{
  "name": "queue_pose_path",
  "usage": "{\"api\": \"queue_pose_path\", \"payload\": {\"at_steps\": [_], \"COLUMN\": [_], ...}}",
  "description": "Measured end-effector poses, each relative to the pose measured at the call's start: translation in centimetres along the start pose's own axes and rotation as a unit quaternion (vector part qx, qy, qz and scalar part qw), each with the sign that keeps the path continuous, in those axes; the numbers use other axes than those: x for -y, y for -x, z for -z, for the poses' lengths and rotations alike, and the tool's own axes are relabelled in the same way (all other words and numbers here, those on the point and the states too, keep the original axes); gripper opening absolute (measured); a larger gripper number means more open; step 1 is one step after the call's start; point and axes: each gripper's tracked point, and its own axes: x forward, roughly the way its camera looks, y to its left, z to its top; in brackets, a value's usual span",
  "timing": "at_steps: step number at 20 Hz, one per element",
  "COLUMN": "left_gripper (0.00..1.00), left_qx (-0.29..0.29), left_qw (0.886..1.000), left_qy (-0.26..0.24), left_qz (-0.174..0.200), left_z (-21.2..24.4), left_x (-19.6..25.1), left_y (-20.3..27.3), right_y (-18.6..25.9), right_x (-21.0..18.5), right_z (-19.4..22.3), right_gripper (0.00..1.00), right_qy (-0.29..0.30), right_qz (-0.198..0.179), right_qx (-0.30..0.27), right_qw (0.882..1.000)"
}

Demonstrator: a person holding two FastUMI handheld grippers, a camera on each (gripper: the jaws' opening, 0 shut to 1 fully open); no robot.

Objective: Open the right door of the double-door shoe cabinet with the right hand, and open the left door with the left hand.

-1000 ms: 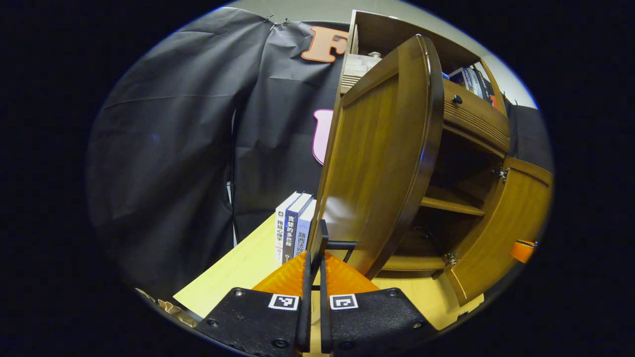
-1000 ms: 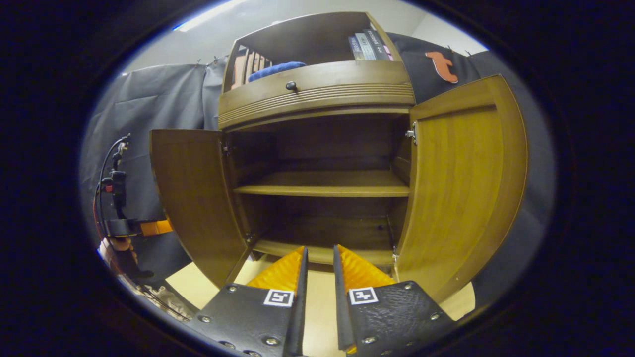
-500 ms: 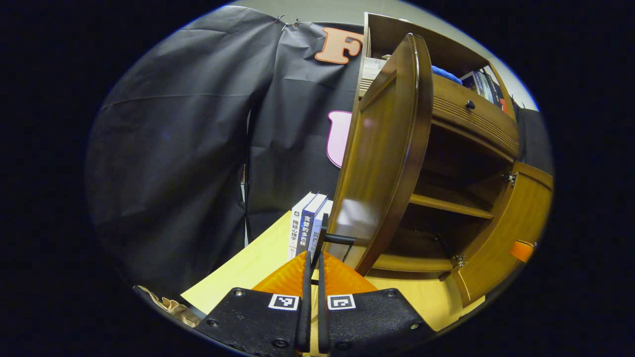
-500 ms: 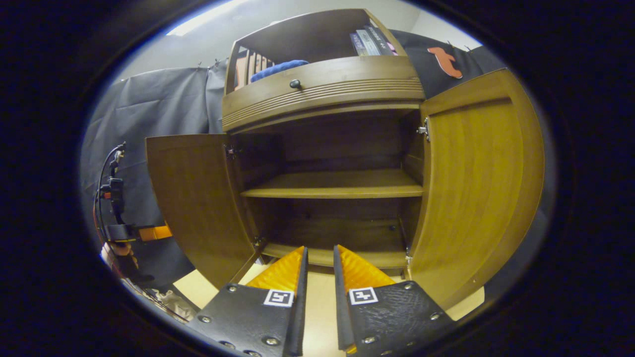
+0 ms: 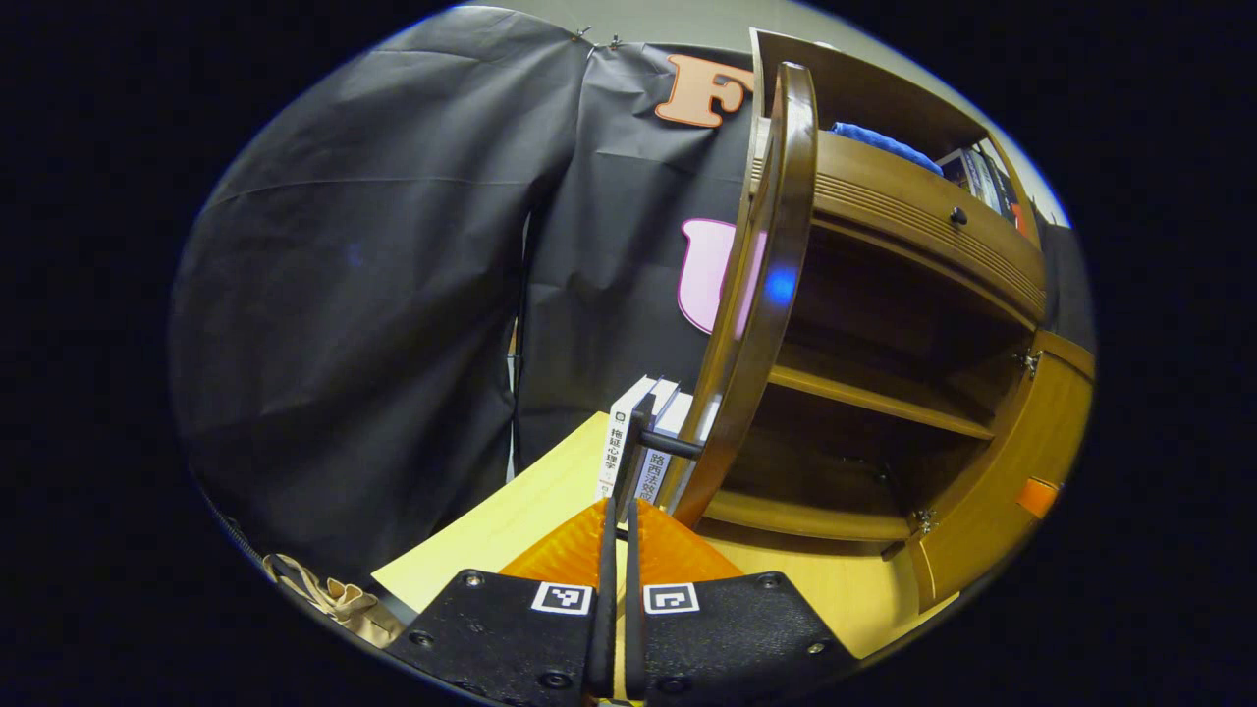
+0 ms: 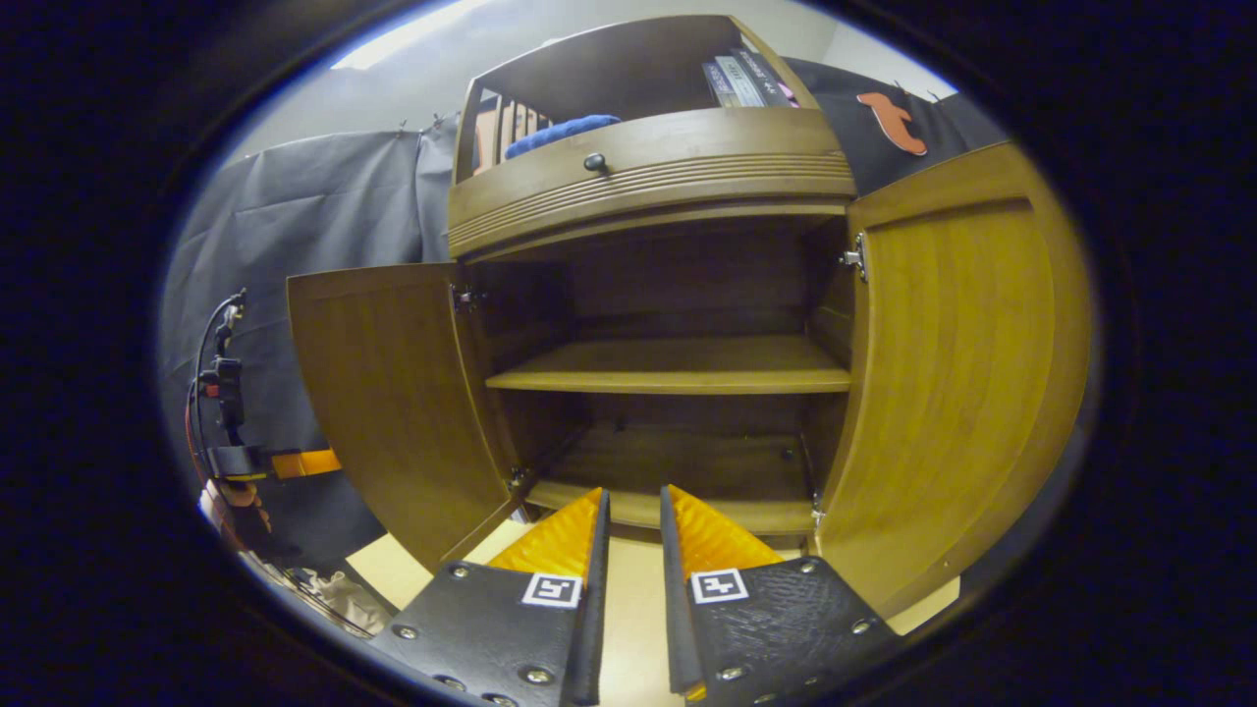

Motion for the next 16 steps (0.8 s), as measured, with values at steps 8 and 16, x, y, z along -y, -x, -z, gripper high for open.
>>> {"api": "queue_pose_path", "payload": {"at_steps": [8, 16], "left_gripper": [0.05, 0.05], "left_qx": [0.004, 0.001], "left_qw": [1.000, 1.000], "left_qy": [0.012, 0.015], "left_qz": [-0.020, -0.012], "left_z": [-0.1, 0.9], "left_x": [-1.0, -0.1], "left_y": [0.3, 1.3], "right_y": [0.1, 0.2], "right_x": [-0.6, -0.4], "right_z": [0.0, 0.0], "right_gripper": [0.27, 0.27], "right_qy": [0.006, 0.012], "right_qz": [-0.008, -0.007], "right_qx": [-0.002, -0.004], "right_qw": [1.000, 1.000]}}
